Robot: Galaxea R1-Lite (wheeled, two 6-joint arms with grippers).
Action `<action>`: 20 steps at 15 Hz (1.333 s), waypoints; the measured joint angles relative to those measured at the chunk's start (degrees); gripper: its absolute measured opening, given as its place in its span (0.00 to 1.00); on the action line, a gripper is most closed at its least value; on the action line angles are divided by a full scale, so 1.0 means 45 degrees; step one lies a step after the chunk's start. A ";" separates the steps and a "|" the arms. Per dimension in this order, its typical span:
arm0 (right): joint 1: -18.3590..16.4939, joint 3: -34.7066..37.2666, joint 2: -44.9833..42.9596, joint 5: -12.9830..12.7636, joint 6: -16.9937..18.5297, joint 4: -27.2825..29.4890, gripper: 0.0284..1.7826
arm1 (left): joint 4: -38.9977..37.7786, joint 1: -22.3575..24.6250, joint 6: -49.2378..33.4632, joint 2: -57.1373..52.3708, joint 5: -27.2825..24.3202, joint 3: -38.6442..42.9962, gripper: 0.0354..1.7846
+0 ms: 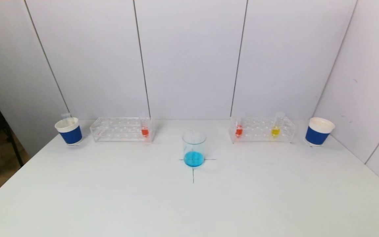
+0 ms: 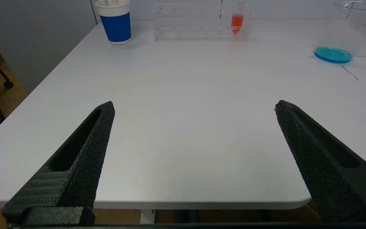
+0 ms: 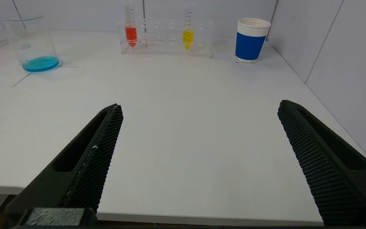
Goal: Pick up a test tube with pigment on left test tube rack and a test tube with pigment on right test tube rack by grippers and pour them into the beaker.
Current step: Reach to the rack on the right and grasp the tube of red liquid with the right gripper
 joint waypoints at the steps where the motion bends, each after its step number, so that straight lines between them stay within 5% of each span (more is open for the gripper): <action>1: 0.0000 0.0000 0.0000 0.0000 -0.0005 0.0000 0.99 | -0.0014 0.0000 0.0000 0.0000 0.0005 0.0005 0.99; 11: 0.0000 0.0000 0.0000 -0.0005 0.0019 -0.0005 0.99 | -0.0019 0.0000 0.0000 0.0016 -0.0005 0.0005 0.99; 15: 0.0000 0.0000 0.0000 -0.0517 0.0610 -0.0206 0.99 | -0.0024 0.0000 0.0000 0.0022 -0.0005 0.0005 0.99; 20: -0.0008 -0.1438 0.0355 0.0398 0.0439 0.0182 0.99 | -0.0019 0.0000 -0.0005 0.0022 0.0000 0.0005 0.99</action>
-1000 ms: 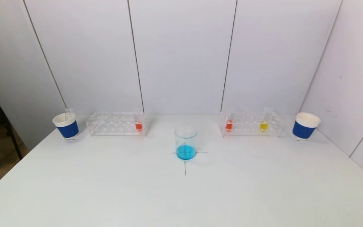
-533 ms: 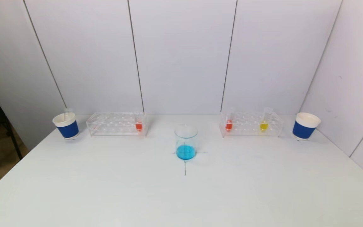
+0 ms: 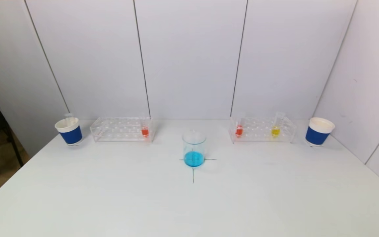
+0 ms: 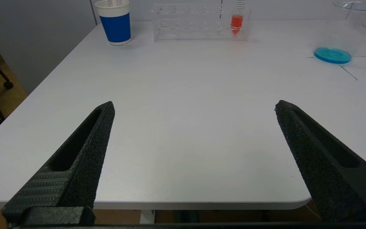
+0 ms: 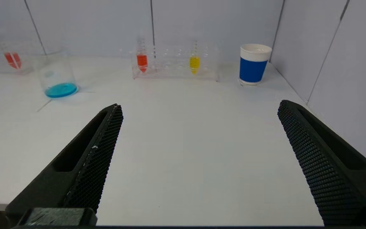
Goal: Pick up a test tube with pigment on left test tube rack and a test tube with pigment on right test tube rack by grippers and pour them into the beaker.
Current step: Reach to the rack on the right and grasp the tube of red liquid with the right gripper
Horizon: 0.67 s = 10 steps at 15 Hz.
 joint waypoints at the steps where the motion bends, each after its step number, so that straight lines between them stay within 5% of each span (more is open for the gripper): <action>1: 0.0000 -0.0447 0.0442 0.0200 0.0000 0.0003 0.99 | -0.0005 0.0000 0.0000 0.0000 0.0005 0.0000 0.99; 4: -0.0005 -0.1758 0.2809 0.0637 -0.0008 -0.0799 0.99 | -0.0005 0.0005 0.0000 0.0000 0.0000 0.0000 0.99; 10: 0.0238 -0.4261 1.0205 0.0696 0.0041 -0.5147 0.99 | 0.0000 0.0014 0.0005 0.0000 0.0000 0.0000 0.99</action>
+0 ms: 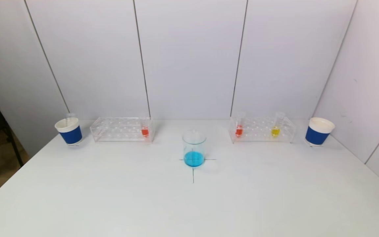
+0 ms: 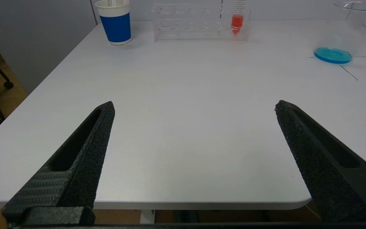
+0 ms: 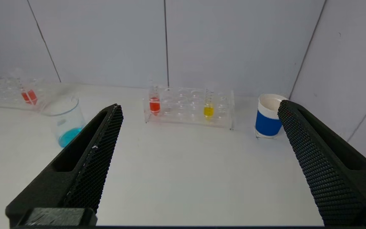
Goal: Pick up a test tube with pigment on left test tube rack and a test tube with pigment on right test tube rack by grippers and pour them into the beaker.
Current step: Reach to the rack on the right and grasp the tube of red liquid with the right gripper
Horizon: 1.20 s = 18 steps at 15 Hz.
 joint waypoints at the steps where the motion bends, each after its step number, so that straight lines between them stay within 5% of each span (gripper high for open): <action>1: 0.0257 -0.0406 0.1119 -0.0214 0.0008 -0.0577 0.99 | 0.0000 0.0000 0.0000 0.0000 0.0000 0.0000 0.99; 9: 0.4697 -0.2606 0.9327 -0.5112 0.0070 -0.6542 0.99 | 0.0000 -0.0014 0.0000 0.0003 0.0000 0.0000 0.99; 13: 0.5402 -0.3229 1.2042 -0.6331 0.0320 -0.8693 0.99 | 0.0000 -0.0014 -0.0005 0.0003 -0.0005 0.0000 0.99; 18: 0.5543 -0.3787 1.4537 -0.6843 0.0534 -1.0311 0.99 | 0.0000 0.0000 -0.0005 0.0008 -0.0005 0.0000 0.99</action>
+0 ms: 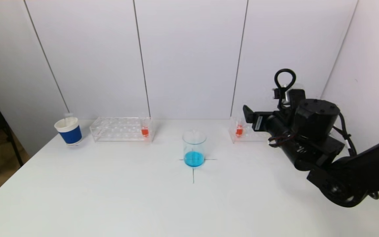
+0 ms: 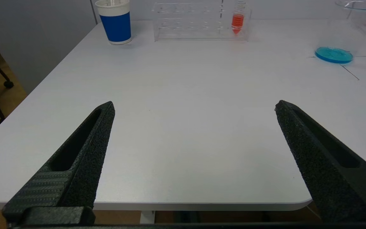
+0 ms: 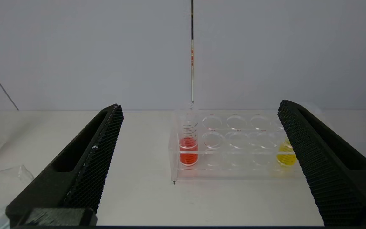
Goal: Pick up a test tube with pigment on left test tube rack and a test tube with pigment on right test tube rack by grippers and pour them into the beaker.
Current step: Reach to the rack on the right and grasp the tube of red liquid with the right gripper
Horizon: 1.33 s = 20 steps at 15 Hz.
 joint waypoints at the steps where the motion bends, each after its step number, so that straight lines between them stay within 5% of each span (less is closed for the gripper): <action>1: 0.0000 -0.0087 0.0396 -0.0014 0.0014 -0.0233 0.99 | -0.0005 -0.0003 0.0000 0.0000 0.0005 0.0000 0.99; 6: -0.0049 -0.0742 0.2211 -0.0260 0.0008 -0.1615 0.99 | 0.0000 -0.0014 0.0005 0.0000 0.0011 0.0000 0.99; 20: -0.0599 -0.3289 0.5069 -0.0209 -0.0035 -0.1642 0.99 | 0.0000 -0.0014 0.0000 0.0000 0.0011 0.0000 0.99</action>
